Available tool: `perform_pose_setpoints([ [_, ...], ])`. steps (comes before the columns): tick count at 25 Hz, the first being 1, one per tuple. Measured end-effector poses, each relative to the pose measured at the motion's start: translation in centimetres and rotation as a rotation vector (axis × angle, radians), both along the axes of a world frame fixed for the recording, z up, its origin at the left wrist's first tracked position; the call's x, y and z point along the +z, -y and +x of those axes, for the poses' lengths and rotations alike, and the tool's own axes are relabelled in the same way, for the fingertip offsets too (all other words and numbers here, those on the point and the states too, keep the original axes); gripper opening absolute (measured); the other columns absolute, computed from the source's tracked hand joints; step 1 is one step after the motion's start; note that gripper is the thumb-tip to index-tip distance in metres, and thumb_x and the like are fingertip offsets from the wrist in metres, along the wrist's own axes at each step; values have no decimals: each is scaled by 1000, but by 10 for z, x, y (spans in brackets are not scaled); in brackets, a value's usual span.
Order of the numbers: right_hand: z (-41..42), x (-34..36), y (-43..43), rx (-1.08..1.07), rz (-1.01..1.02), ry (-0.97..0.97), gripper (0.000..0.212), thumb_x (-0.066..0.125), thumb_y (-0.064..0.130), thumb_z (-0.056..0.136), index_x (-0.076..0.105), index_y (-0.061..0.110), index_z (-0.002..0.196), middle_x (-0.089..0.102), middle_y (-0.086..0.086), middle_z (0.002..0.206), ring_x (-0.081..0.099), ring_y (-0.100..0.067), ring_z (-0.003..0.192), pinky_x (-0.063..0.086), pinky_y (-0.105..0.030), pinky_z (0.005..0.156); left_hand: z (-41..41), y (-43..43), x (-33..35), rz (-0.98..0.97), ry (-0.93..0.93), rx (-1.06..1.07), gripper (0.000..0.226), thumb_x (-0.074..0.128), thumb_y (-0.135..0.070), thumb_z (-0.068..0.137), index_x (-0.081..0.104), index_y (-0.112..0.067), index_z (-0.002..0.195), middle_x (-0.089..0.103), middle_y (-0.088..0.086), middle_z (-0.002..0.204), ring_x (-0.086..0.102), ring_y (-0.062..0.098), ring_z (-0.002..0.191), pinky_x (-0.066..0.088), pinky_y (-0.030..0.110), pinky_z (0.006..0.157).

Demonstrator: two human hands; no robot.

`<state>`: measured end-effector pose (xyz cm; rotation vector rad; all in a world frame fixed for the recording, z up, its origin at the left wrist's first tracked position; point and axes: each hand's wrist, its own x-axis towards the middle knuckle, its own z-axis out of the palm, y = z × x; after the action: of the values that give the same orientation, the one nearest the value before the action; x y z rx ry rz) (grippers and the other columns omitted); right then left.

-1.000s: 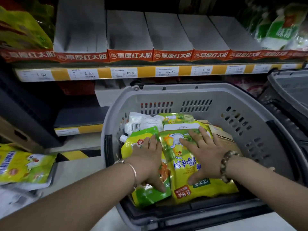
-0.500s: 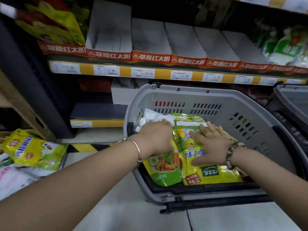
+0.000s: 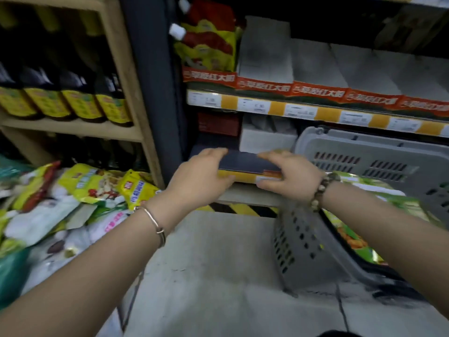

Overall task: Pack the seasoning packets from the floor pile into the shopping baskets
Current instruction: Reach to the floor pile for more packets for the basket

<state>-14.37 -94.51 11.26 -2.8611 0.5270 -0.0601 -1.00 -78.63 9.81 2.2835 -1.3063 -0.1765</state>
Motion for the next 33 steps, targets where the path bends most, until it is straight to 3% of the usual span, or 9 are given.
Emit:
perform_pose_setpoints([
  [6, 113, -61, -69, 197, -88, -211, 62, 56, 47, 85, 37, 25, 139, 43, -5, 139, 42, -23, 126, 38, -34, 101, 69, -97, -68, 143, -76, 297, 53, 57, -41, 85, 45, -26, 135, 52, 2, 135, 54, 24, 117, 44, 32, 87],
  [10, 147, -126, -87, 308, -146, -371, 58, 53, 47, 85, 40, 24, 136, 46, -7, 135, 47, -26, 121, 42, -33, 93, 96, -119, -130, 207, -187, 469, 53, 56, -40, 86, 45, -25, 136, 58, 5, 127, 58, 27, 109, 44, 32, 79],
  [13, 167, -160, -85, 339, -151, -419, 53, 51, 48, 85, 42, 25, 132, 48, -5, 132, 49, -26, 116, 40, -30, 80, 106, -123, -163, 172, -250, 549, 50, 55, -36, 87, 46, -24, 135, 55, 5, 132, 54, 26, 116, 44, 32, 84],
  [19, 249, -237, -73, 154, 213, -302, 51, 61, 40, 83, 49, 21, 129, 54, -8, 128, 51, -25, 115, 40, -28, 87, 134, -131, -209, 146, -248, 585, 36, 56, -33, 86, 54, -23, 120, 63, 3, 117, 59, 23, 104, 36, 25, 65],
  [22, 280, -284, -76, -12, 449, -192, 50, 66, 36, 81, 52, 18, 126, 58, -9, 124, 55, -25, 111, 40, -26, 84, 143, -134, -230, 170, -167, 625, 39, 53, -39, 88, 50, -29, 125, 61, -2, 121, 59, 21, 106, 36, 25, 66],
  [24, 297, -311, -76, -45, 474, -178, 53, 67, 37, 80, 53, 14, 125, 56, -11, 124, 54, -26, 110, 39, -27, 83, 146, -135, -240, 193, -160, 631, 44, 51, -40, 89, 44, -32, 131, 59, -4, 125, 58, 21, 109, 40, 28, 70],
  [29, 339, -334, -54, -86, 618, -239, 69, 73, 40, 76, 45, 11, 132, 52, -9, 130, 56, -21, 106, 44, -27, 85, 132, -141, -261, 233, -382, 651, 40, 52, -37, 90, 45, -33, 130, 60, -8, 120, 59, 15, 106, 47, 30, 82],
  [31, 341, -334, -49, -92, 773, -317, 54, 77, 42, 70, 54, 19, 114, 65, 1, 108, 62, -8, 81, 47, -22, 66, 132, -140, -264, 100, -633, 729, 36, 56, -31, 89, 52, -28, 124, 64, -6, 104, 62, 17, 92, 47, 30, 80],
  [33, 331, -337, -52, -51, 831, -364, 49, 81, 41, 65, 61, 22, 105, 70, 6, 92, 65, -7, 77, 50, -23, 65, 136, -135, -263, -123, -903, 843, 31, 60, -22, 87, 57, -20, 118, 63, -3, 86, 63, 21, 83, 46, 30, 76],
])
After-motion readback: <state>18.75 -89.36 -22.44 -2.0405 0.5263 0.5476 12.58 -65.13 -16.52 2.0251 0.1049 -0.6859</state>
